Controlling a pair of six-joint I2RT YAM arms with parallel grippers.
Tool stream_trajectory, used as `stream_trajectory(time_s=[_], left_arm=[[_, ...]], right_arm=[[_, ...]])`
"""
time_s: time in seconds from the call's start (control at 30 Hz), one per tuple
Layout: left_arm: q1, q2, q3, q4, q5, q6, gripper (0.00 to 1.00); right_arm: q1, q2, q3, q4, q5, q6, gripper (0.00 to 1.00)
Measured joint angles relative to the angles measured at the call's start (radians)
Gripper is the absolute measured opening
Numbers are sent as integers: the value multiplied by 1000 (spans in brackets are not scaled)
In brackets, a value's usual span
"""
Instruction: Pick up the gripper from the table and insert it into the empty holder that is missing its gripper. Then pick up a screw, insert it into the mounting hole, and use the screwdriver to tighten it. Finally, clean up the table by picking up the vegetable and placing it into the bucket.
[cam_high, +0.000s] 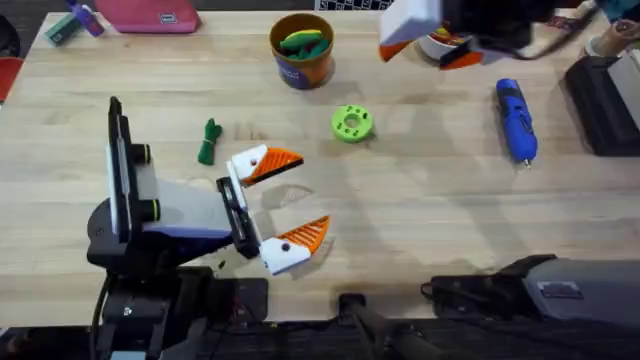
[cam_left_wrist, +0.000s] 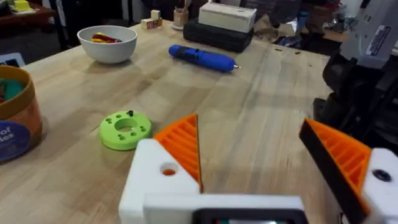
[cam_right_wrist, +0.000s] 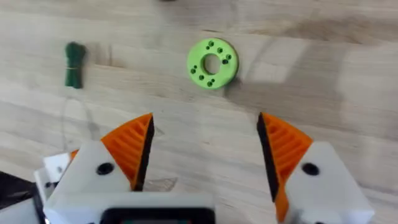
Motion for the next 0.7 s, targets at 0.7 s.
stream_trajectory(time_s=[0.7], left_arm=[[0, 0, 0, 0, 0, 0, 986]], right_arm=[[57, 382, 20, 46, 127, 32, 753]])
